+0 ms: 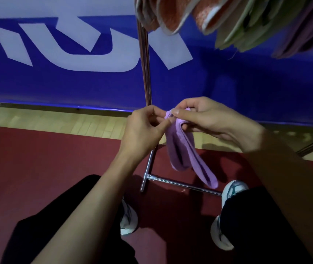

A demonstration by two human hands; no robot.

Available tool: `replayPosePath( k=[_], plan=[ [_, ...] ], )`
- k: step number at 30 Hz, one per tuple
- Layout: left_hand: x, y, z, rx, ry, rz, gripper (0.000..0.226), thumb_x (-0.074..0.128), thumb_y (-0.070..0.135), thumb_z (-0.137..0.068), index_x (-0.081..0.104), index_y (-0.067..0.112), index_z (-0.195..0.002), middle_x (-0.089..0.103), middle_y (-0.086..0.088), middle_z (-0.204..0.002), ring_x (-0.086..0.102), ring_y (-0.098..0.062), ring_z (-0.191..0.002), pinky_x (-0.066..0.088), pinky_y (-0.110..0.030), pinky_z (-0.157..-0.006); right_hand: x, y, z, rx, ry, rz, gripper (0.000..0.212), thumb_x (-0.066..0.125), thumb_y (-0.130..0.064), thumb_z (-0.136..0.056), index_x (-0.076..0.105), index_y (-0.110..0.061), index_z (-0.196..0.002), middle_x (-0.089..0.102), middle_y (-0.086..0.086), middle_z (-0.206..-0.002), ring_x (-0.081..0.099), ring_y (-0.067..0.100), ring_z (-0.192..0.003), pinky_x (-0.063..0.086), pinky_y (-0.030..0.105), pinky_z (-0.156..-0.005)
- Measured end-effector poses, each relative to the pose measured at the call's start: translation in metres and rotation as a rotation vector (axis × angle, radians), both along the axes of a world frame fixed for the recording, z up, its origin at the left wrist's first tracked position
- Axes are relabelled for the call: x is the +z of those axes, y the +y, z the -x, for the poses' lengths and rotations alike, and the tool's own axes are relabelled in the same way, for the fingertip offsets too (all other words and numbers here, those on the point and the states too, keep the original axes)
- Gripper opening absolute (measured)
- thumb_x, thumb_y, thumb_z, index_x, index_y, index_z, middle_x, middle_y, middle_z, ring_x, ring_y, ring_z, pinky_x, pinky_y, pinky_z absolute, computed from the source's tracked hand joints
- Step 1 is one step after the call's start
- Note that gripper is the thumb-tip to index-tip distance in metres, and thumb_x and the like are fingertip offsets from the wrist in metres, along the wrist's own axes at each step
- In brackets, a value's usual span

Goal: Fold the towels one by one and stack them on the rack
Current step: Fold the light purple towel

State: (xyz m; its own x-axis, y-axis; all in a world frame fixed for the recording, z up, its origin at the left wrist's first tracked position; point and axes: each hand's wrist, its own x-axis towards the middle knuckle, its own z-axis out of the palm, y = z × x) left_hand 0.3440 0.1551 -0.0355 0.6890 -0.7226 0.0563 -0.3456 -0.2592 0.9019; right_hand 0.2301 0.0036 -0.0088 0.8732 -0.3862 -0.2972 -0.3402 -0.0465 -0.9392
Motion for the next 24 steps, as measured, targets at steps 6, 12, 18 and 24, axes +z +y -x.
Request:
replayPosePath(
  k=[6,12,18,24],
  plan=[
    [0.001,-0.002,0.004,0.013,0.142,0.027,0.022,0.078,0.032,-0.093,0.074,0.01,-0.098,0.079,-0.005,-0.076,0.079,-0.024,-0.08,0.063,-0.052,-0.083,0.003,0.004,0.004,0.041,0.078,0.279,0.036,0.075,-0.058,-0.084,0.063,-0.03,-0.105,0.08,0.0,-0.095,0.075,0.016,-0.081,0.058,0.043,-0.093],
    [0.003,-0.002,0.007,0.024,0.137,0.005,0.024,0.077,0.032,-0.094,0.072,0.009,-0.095,0.079,-0.003,-0.073,0.078,-0.02,-0.075,0.063,-0.05,-0.08,0.0,0.006,0.003,0.013,0.032,0.084,0.02,0.064,-0.029,-0.101,0.058,-0.017,-0.116,0.079,0.002,-0.086,0.07,0.01,-0.072,0.057,0.022,-0.072],
    [0.007,0.0,0.006,-0.016,0.127,0.046,0.02,0.078,0.027,-0.093,0.071,0.009,-0.089,0.078,-0.007,-0.075,0.076,-0.033,-0.079,0.062,-0.049,-0.078,0.001,0.001,-0.001,-0.095,-0.012,-0.094,0.014,0.058,-0.021,-0.104,0.062,-0.014,-0.116,0.074,0.007,-0.09,0.067,0.011,-0.071,0.059,0.027,-0.076],
    [0.001,-0.001,0.012,-0.008,-0.058,0.004,0.016,0.076,0.034,-0.095,0.072,0.019,-0.089,0.078,0.009,-0.074,0.075,-0.006,-0.071,0.059,-0.031,-0.065,0.006,0.007,0.001,-0.005,0.105,0.43,0.011,0.051,-0.027,-0.107,0.061,-0.029,-0.111,0.067,-0.018,-0.061,0.066,-0.006,-0.062,0.048,0.018,-0.061]
  ],
)
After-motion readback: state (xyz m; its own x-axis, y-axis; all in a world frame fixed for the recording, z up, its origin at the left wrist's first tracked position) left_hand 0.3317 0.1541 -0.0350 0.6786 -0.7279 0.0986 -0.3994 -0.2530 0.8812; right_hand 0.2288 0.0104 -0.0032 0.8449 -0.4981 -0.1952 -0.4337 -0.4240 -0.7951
